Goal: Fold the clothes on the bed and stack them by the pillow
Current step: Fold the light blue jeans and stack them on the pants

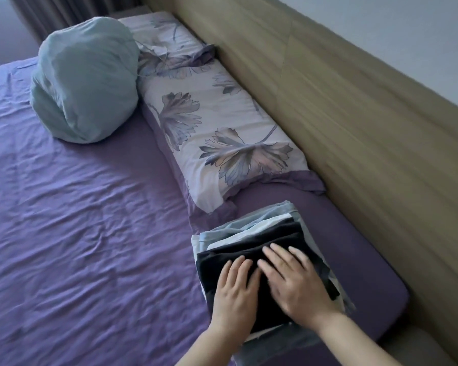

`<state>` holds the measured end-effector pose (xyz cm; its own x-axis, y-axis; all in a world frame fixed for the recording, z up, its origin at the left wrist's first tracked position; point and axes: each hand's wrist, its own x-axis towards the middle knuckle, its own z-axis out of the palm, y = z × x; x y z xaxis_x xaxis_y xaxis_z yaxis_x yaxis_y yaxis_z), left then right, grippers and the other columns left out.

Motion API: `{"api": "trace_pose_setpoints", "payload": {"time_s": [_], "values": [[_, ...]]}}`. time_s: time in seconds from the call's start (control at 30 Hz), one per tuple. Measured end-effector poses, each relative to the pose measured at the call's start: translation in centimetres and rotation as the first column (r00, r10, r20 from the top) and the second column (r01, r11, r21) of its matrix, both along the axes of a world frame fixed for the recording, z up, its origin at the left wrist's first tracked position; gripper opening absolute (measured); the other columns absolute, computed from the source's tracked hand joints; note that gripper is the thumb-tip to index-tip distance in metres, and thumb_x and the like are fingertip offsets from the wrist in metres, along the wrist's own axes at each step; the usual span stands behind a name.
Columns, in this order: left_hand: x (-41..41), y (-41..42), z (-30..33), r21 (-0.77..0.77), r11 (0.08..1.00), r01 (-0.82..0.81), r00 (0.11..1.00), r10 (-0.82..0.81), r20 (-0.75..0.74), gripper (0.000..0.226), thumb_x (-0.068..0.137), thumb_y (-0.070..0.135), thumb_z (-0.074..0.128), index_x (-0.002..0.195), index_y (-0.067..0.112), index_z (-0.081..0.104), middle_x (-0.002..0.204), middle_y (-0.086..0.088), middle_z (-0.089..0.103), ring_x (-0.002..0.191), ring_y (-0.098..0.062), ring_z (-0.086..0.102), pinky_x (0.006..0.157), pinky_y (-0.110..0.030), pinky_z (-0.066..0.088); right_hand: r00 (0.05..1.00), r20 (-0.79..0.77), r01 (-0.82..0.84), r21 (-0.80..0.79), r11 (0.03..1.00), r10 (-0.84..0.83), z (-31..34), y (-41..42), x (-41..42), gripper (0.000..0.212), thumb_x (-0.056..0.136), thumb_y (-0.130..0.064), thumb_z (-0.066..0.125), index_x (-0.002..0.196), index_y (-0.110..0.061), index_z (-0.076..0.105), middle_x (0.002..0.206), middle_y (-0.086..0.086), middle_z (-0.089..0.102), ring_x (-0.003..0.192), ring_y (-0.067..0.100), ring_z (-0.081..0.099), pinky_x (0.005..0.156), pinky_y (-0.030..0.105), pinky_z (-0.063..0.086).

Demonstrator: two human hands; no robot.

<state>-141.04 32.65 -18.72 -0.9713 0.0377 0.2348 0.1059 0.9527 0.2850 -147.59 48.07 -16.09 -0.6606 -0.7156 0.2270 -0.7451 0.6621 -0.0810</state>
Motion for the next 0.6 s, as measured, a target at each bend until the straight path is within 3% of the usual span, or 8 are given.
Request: {"api": "trace_pose_setpoints", "payload": {"time_s": [0.13,0.23,0.43,0.6], "values": [[-0.9,-0.3,-1.0,-0.104,0.992,0.064,0.956,-0.031,0.293,0.065,0.086,0.057,0.044,0.139,0.019,0.047,0.149,-0.004,0.04,0.14,-0.029,0.025,0.111,-0.055,0.014,0.977,0.144,0.122,0.242,0.963,-0.16,-2.4,0.0,-1.9,0.054,0.087,-0.053,0.037,0.137,-0.034,0.044,0.15,0.006,0.035,0.139,0.033,0.025,0.103,0.061,0.022],[-1.7,-0.7,-1.1,-0.128,0.99,0.055,0.926,-0.003,0.377,0.083,0.083,0.076,0.031,0.146,0.022,0.035,0.154,-0.001,0.028,0.143,-0.032,0.02,0.108,-0.059,0.014,0.967,0.183,0.117,0.311,0.943,-0.18,-3.7,-0.2,-3.4,0.062,0.085,-0.063,0.032,0.142,-0.039,0.033,0.155,0.006,0.023,0.142,0.033,0.018,0.101,0.063,0.017],[-3.2,-1.0,-3.6,-0.098,0.994,0.05,0.891,0.0,0.453,0.087,0.081,0.078,0.033,0.147,0.021,0.032,0.155,-0.004,0.028,0.143,-0.033,0.021,0.107,-0.061,0.016,0.96,0.205,0.127,0.281,0.951,-0.189,-6.4,-0.8,-4.9,0.071,0.082,-0.064,0.038,0.146,-0.041,0.019,0.159,0.005,0.009,0.143,0.034,0.014,0.102,0.062,0.02],[-4.4,-1.5,-4.3,-0.124,0.989,0.082,0.857,-0.006,0.516,0.083,0.083,0.077,0.027,0.143,0.02,0.04,0.151,-0.003,0.035,0.14,-0.031,0.027,0.105,-0.058,0.019,0.949,0.249,0.091,0.372,0.924,-0.194,-6.6,-1.7,-5.8,0.071,0.08,-0.064,0.035,0.146,-0.038,0.024,0.159,0.007,0.001,0.145,0.033,0.004,0.099,0.063,0.02]]}}
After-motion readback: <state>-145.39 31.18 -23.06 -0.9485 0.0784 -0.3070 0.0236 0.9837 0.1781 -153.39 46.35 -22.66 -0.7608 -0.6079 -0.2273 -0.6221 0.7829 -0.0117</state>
